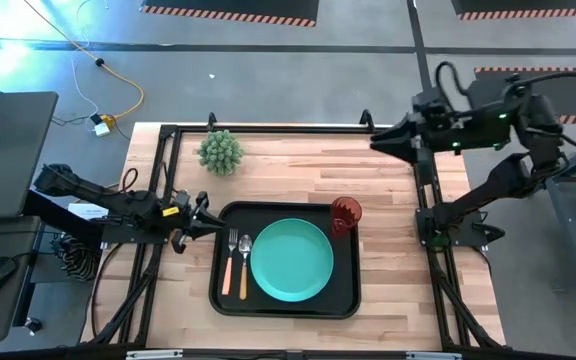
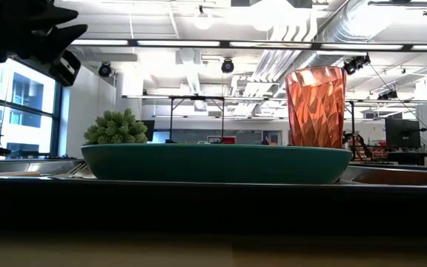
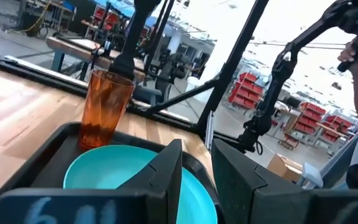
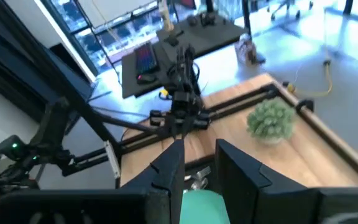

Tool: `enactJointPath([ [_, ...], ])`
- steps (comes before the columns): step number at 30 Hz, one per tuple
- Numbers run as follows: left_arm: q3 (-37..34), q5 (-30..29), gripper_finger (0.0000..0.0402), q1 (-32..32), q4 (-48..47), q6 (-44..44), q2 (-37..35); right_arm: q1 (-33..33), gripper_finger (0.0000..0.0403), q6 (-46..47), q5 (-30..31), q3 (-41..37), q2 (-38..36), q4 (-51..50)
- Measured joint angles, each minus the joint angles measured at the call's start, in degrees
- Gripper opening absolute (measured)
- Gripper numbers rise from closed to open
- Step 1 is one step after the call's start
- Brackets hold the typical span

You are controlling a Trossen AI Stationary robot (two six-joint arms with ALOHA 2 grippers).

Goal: Pick and place plate/cup/fork/spoon on tray
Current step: Return to Home Position

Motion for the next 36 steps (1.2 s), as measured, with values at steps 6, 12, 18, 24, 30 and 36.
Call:
enactJointPath([
  [6, 0.0, 0.0, 0.0076, 0.1, -5.3, 2.3, -7.9, 0.0, 0.0083, -6.1, 3.3, 0.0, -4.3, 0.8],
  [12, 0.0, 0.0, 0.0076, 0.1, -8.5, 4.7, -14.8, 0.0, 0.0083, -11.9, 5.8, -5.5, -11.1, 2.8],
  [18, 0.0, 0.0, 0.0076, 0.1, -8.8, 6.0, -18.5, 0.0, 0.0083, -14.7, 5.3, -28.1, -23.5, 17.7],
  [24, 0.0, -0.1, 0.0076, 0.1, -8.6, 4.9, -19.1, 0.0, 0.0083, -12.4, 9.0, -51.0, -37.5, 30.4],
  [30, 0.0, -0.1, 0.0076, 0.1, -8.6, 4.6, -19.1, 0.0, 0.0083, -11.2, 9.2, -68.0, -49.8, 37.3],
  [36, 0.0, -0.1, 0.0076, 0.1, -8.9, 5.5, -19.1, 0.0, 0.0083, -8.2, 8.5, -80.9, -60.2, 39.7],
])
